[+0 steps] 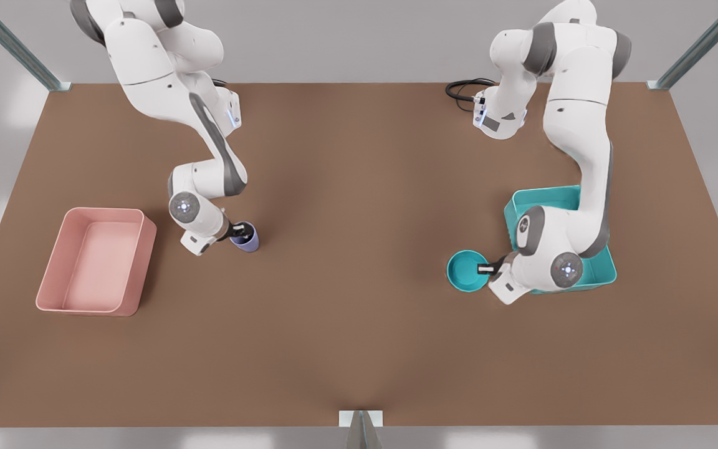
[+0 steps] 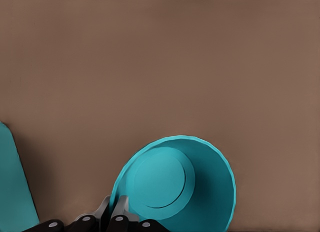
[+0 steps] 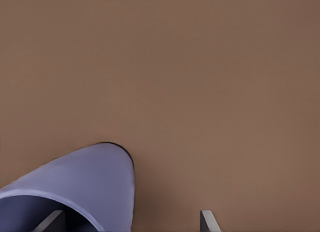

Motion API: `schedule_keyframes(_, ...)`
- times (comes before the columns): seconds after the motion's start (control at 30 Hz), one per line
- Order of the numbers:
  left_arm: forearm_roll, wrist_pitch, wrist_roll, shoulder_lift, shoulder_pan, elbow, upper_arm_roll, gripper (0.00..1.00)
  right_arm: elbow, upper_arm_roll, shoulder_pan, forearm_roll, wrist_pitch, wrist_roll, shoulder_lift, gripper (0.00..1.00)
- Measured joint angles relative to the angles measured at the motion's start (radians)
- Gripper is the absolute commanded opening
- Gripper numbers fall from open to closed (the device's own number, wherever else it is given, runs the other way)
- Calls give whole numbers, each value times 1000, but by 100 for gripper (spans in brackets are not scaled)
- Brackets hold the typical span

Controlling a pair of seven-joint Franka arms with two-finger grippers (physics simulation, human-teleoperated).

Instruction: Put the bowls and cups in different boxes

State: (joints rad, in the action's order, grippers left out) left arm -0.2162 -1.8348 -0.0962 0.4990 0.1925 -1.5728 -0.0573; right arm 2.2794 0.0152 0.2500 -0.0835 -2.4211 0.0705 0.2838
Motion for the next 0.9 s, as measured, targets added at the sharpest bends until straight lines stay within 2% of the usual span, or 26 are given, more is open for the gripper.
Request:
schedule_keyframes(0.03, 8, 28, 0, -51, -20, -1, -35, 21, -1, 0, 0, 0, -5, 1, 4, 63)
schedule_keyframes(0.07, 17, 53, 0, -100, -40, -1, -69, 21, -1, 0, 0, -1, -10, 2, 7, 49)
schedule_keyframes(0.17, 32, 103, 7, -185, -57, -2, -203, 21, -6, 1, 0, -13, -20, -6, 10, 21)
schedule_keyframes(0.27, 39, 111, 20, -196, -76, -20, -288, 21, -15, 0, 5, -20, -22, -17, 6, 21)
schedule_keyframes(0.4, 43, 80, 36, -196, -67, -153, -317, 21, -44, 0, 4, -9, -6, -13, -31, 21)
schedule_keyframes(0.57, 46, -7, 58, -178, -56, -308, -320, 21, -438, -14, -86, 2, 199, -60, -53, 21)
schedule_keyframes(0.7, 47, -93, 72, -139, -58, -380, -320, 21, -560, -110, -193, 37, 303, -159, -34, 21)
schedule_keyframes(0.8, 48, -147, 80, -104, -64, -390, -320, 21, -632, -187, -208, 64, 350, -226, 53, 21)
schedule_keyframes(0.83, 48, -160, 83, -97, -66, -390, -320, 27, -652, -199, -228, 69, 361, -249, 81, 21)
schedule_keyframes(0.87, 47, -170, 86, -94, -69, -390, -320, 39, -670, -206, -251, 73, 371, -272, 104, 21)
schedule_keyframes(0.9, 45, -177, 89, -92, -71, -391, -320, 67, -685, -209, -273, 76, 379, -296, 120, 21)
